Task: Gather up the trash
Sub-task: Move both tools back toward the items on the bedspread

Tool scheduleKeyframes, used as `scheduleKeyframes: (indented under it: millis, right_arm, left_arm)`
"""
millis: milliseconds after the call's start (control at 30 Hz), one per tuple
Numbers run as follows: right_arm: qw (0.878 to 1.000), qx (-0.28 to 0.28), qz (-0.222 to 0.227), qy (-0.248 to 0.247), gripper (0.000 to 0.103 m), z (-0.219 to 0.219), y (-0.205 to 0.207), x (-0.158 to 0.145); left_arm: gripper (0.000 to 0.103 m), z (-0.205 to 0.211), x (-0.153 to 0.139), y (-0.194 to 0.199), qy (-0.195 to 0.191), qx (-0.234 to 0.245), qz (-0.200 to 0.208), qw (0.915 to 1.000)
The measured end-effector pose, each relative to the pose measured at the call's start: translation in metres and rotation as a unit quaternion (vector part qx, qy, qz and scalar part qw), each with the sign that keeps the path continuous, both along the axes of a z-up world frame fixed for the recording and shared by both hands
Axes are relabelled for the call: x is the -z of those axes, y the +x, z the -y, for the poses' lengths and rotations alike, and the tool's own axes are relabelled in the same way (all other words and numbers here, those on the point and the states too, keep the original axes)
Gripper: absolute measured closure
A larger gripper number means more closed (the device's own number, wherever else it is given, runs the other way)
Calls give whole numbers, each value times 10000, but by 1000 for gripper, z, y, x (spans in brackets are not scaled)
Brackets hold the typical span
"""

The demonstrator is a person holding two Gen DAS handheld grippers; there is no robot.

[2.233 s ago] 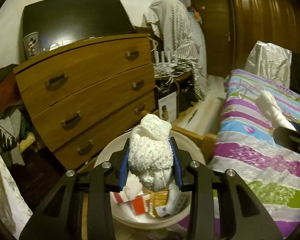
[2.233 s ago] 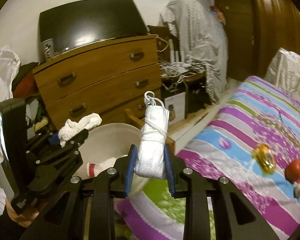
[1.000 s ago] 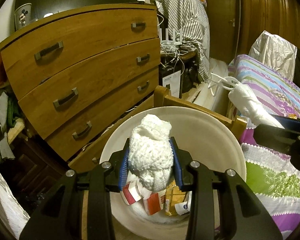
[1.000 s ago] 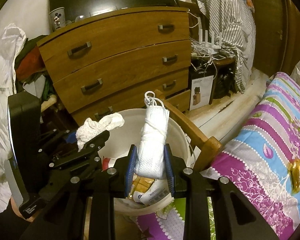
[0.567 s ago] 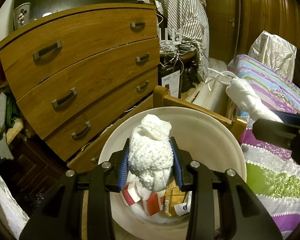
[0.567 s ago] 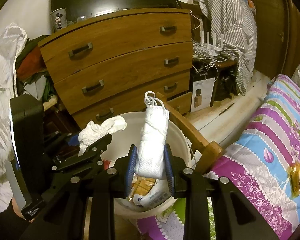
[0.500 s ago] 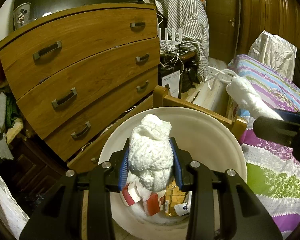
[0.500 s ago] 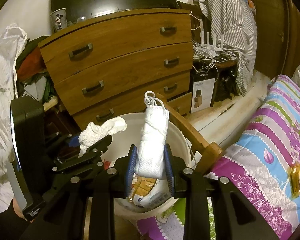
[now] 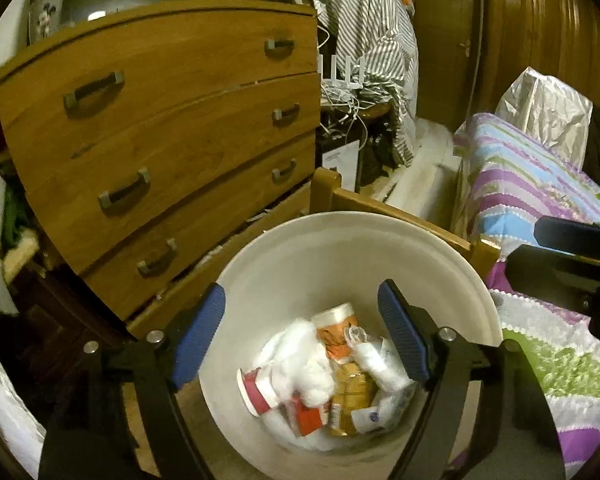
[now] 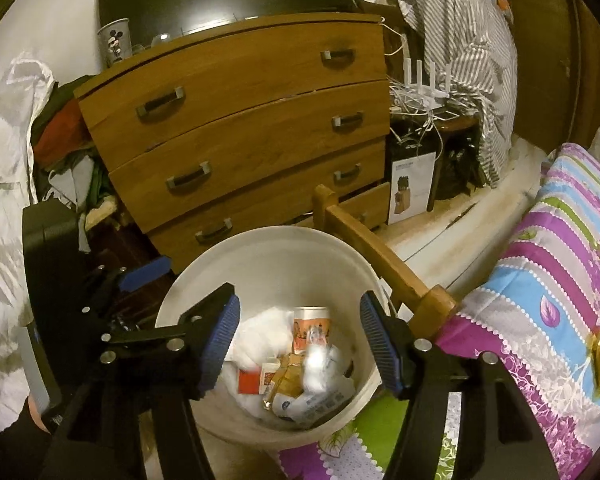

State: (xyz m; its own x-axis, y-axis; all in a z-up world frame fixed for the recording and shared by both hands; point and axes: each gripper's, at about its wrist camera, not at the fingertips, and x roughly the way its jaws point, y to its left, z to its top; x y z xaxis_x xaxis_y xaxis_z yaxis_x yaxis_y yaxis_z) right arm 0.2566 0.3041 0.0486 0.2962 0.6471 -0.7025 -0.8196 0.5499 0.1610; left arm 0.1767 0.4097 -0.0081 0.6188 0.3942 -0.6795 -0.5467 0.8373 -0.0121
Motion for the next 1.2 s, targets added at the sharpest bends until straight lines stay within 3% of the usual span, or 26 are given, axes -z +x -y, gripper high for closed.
scheduleKeyframes:
  millis: [167, 367, 433, 567, 733, 833, 933, 1067, 1133, 1200]
  right_arm:
    - [10000, 72, 1, 48, 39, 7, 4, 1]
    - [9994, 262, 184, 139, 40, 25, 2, 3]
    - [9980, 418, 425, 209, 40, 38, -3, 2]
    - [9860, 953, 1339, 282, 40, 88, -18, 1]
    - [9575, 1927, 2131, 247, 39, 191, -28, 14]
    - [9420, 2529, 2202, 132, 39, 261, -24, 25]
    - [9230, 3374, 1849, -31, 37, 358, -11, 45]
    - [8945, 4290, 1261, 18, 37, 470, 6, 71]
    - [8807, 4641, 936, 134, 37, 528, 19, 86]
    - [8751, 4783, 718, 155, 37, 567, 35, 101]
  left_arm:
    - [28, -13, 2, -6, -396, 8, 166, 9991]
    - [28, -4, -1, -11, -318, -145, 234, 9991]
    - [28, 6, -8, -12, -234, -169, 342, 9990]
    - [27, 48, -30, -15, 83, -73, 738, 9972]
    - [26, 114, -43, -8, 140, 437, 1147, 9923]
    - [26, 169, -36, 11, 146, 1198, 1201, 9854]
    - [26, 212, -21, 33, 70, 1797, 972, 9789]
    - [26, 269, 5, 76, -620, 2732, 390, 9592]
    - [26, 296, 17, 99, -881, 2963, 134, 9509]
    - [26, 318, 24, 116, -855, 3084, -6, 9474]
